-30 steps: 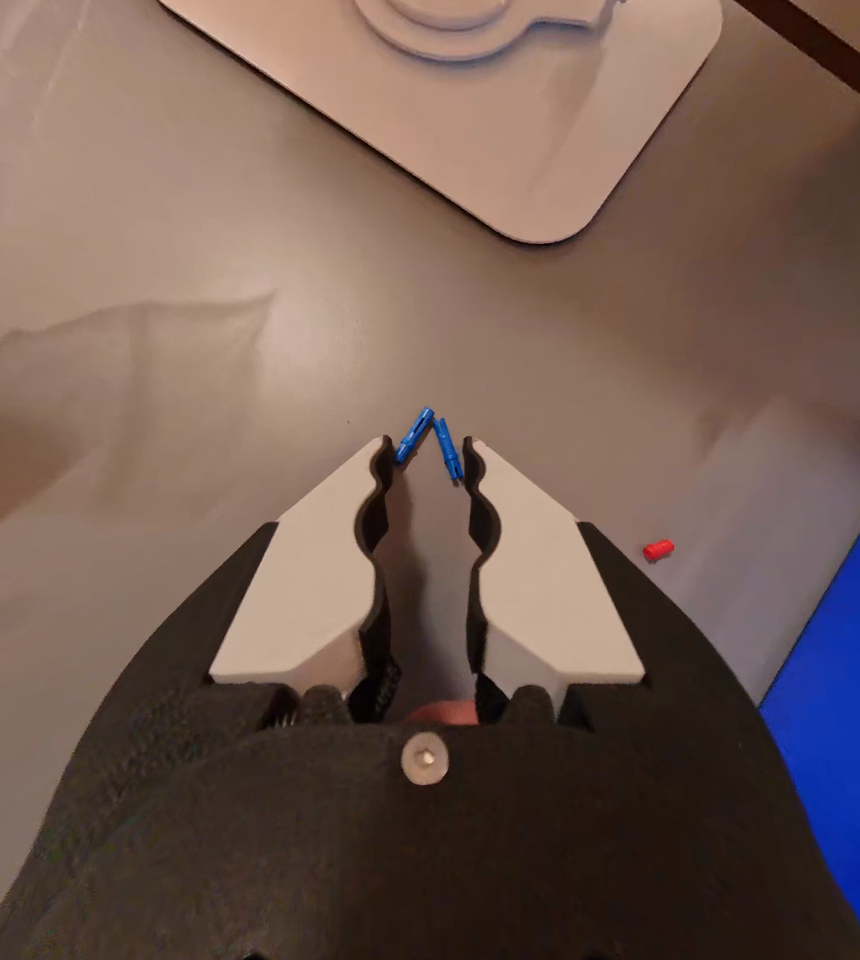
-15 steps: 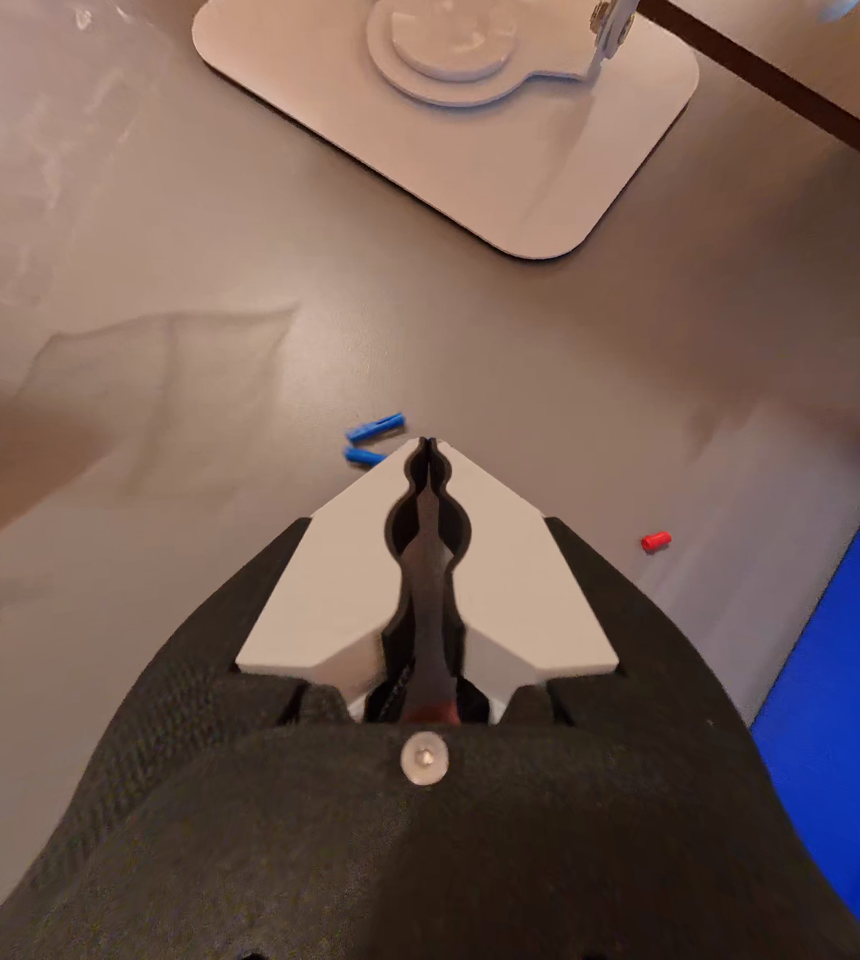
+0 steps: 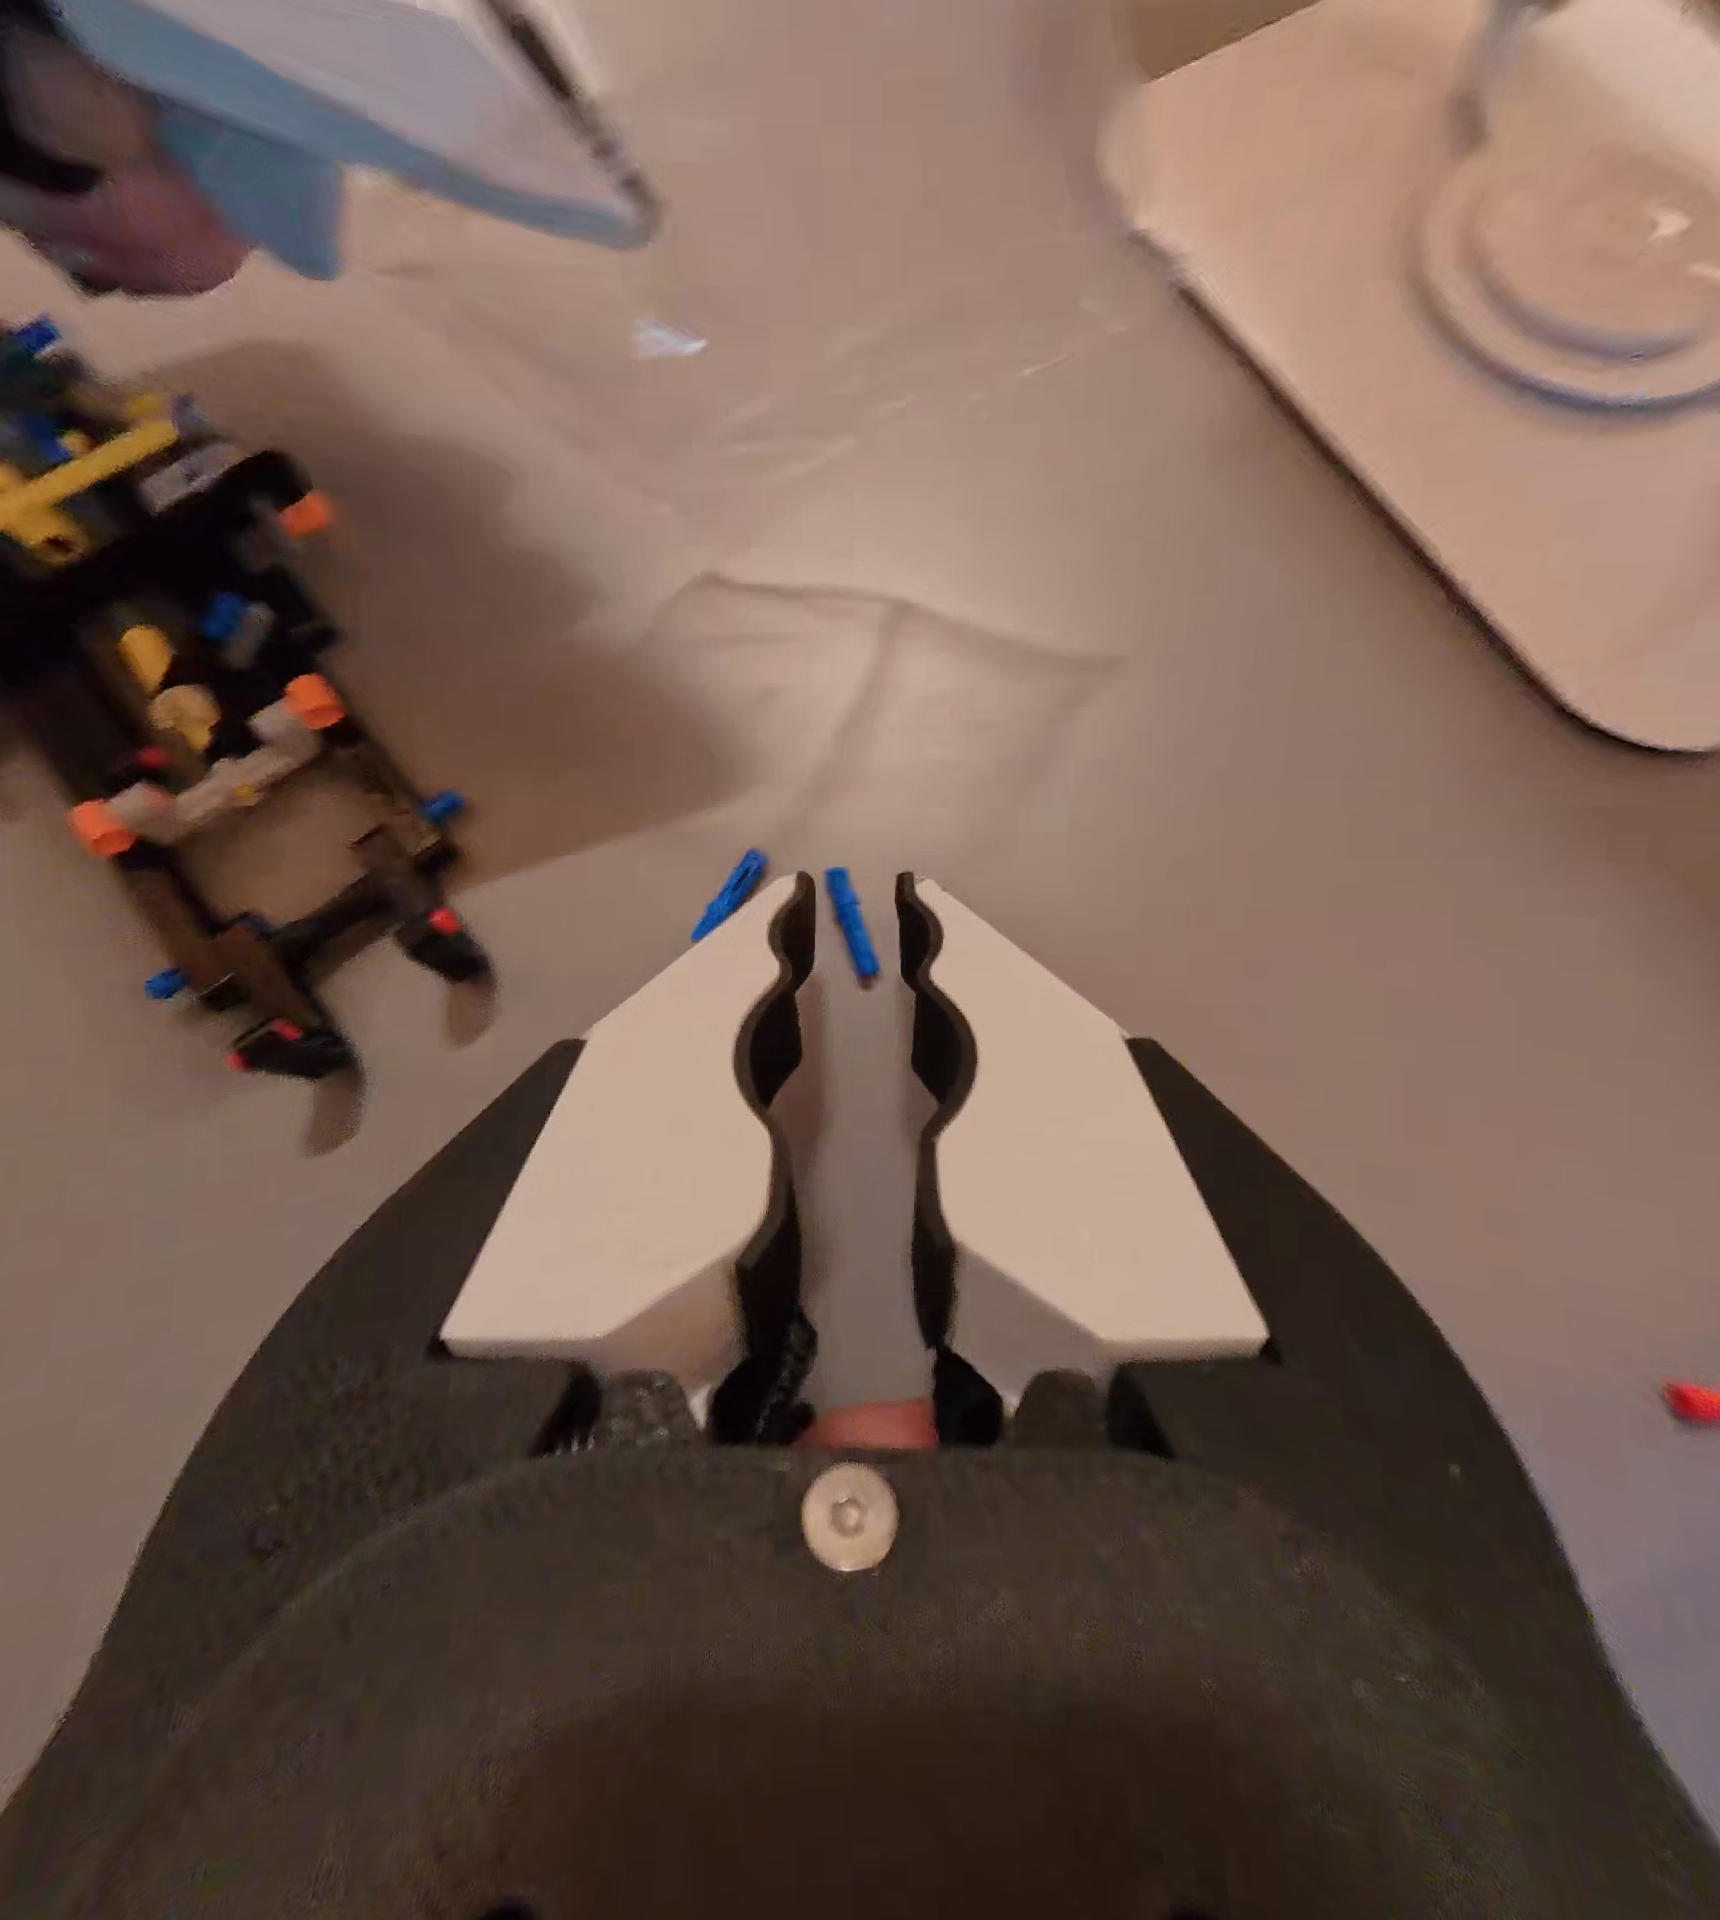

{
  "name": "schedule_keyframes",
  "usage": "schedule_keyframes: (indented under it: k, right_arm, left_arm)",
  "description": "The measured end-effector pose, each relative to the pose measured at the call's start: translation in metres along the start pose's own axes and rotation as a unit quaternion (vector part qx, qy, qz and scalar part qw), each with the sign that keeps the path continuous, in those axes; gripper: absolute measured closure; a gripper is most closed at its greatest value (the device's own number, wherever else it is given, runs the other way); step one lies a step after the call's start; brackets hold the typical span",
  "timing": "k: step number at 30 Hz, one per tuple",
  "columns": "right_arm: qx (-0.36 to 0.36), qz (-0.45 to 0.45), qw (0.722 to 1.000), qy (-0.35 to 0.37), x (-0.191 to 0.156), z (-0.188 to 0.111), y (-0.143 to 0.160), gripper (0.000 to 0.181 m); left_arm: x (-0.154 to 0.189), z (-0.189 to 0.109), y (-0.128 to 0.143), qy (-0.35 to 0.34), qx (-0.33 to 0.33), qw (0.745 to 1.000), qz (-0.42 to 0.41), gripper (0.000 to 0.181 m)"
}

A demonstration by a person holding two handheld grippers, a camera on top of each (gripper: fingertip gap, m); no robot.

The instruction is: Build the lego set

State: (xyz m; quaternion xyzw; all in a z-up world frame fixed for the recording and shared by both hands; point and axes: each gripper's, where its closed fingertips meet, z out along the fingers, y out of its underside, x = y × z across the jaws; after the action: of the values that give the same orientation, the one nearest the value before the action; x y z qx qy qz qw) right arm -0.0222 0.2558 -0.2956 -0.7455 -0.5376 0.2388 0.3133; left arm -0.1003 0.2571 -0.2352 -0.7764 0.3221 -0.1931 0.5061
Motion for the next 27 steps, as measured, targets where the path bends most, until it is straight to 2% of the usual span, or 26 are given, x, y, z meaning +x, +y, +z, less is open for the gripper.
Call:
schedule_keyframes:
  k: [1,3,10,14,18,23,27]
  right_arm:
    - [-0.015,-0.018,1.0,-0.014,-0.009,0.005,0.004,0.166]
    - [-0.039,-0.044,0.998,0.012,-0.006,0.013,0.012,0.17]
    - [-0.032,-0.045,0.998,0.023,-0.003,0.013,0.008,0.178]
    - [0.068,-0.018,0.997,-0.002,-0.006,-0.014,-0.035,0.179]
    - [0.174,0.01,0.984,-0.035,-0.011,-0.043,-0.088,0.179]
    - [0.234,0.001,0.97,-0.058,-0.016,-0.044,-0.119,0.179]
    - [0.22,-0.021,0.974,-0.056,-0.02,-0.025,-0.117,0.179]
  left_arm:
    - [0.0,0.0,0.0,0.001,-0.001,1.0,0.0,0.181]
    - [0.002,-0.001,0.001,0.003,-0.002,1.0,0.001,0.181]
    - [0.003,-0.003,0.003,0.003,-0.003,1.0,0.004,0.181]
    - [0.003,-0.001,0.003,-0.006,-0.003,1.0,0.02,0.181]
    - [0.004,0.0,0.002,-0.011,-0.001,0.999,0.031,0.181]
    - [0.008,0.002,0.001,-0.01,0.0,0.999,0.037,0.181]
    - [0.011,0.003,0.002,-0.011,0.0,0.999,0.05,0.181]
